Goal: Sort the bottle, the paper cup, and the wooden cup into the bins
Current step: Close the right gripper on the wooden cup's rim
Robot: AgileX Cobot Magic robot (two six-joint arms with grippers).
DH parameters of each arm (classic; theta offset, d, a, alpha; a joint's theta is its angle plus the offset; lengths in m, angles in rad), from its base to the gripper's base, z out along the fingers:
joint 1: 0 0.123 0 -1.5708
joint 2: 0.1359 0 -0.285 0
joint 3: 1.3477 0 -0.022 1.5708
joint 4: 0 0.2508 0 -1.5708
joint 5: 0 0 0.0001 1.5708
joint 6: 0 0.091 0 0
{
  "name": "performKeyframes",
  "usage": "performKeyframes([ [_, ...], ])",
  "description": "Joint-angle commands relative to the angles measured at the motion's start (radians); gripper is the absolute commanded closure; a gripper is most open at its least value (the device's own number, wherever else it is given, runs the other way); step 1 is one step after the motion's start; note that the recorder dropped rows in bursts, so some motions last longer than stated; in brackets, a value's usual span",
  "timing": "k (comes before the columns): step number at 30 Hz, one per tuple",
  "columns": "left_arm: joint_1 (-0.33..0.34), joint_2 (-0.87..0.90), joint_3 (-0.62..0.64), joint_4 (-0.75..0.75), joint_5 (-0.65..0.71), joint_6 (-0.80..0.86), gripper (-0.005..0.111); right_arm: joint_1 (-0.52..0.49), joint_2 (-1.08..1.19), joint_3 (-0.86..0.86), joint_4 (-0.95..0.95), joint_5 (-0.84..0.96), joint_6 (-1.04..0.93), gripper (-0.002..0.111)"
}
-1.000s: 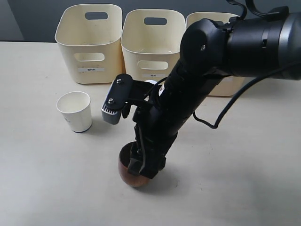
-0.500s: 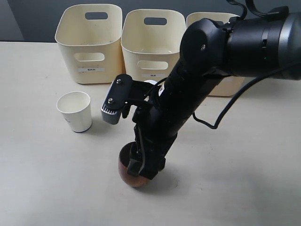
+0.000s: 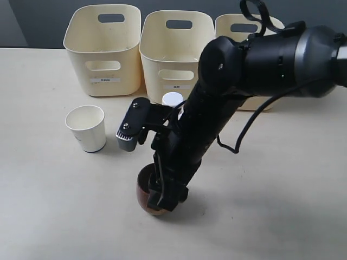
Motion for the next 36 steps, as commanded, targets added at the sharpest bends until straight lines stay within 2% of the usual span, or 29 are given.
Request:
performKeyframes([
  [1, 0.0, -0.005, 0.002, 0.006, -0.007, -0.002, 0.107, -0.002, 0.027, -0.003, -0.003, -0.019, -0.017, 0.04],
  [11, 0.0, -0.005, 0.002, 0.006, -0.007, -0.002, 0.107, -0.002, 0.071, -0.003, -0.016, -0.05, -0.019, 0.04],
  [23, 0.0, -0.005, 0.002, 0.006, -0.007, -0.002, 0.107, -0.002, 0.112, -0.003, -0.021, -0.045, -0.019, 0.053],
  [25, 0.0, -0.005, 0.002, 0.006, -0.007, -0.002, 0.107, -0.002, 0.114, -0.003, -0.021, -0.045, -0.019, 0.059],
  [27, 0.0, -0.005, 0.002, 0.006, -0.007, -0.002, 0.107, -0.002, 0.114, -0.003, -0.023, -0.045, -0.019, 0.069],
  [31, 0.0, -0.005, 0.002, 0.006, -0.007, -0.002, 0.107, -0.002, 0.114, -0.003, -0.024, -0.029, -0.072, 0.109],
  [36, 0.0, -0.005, 0.002, 0.006, -0.007, -0.002, 0.107, -0.002, 0.114, -0.003, -0.024, -0.027, -0.077, 0.108],
])
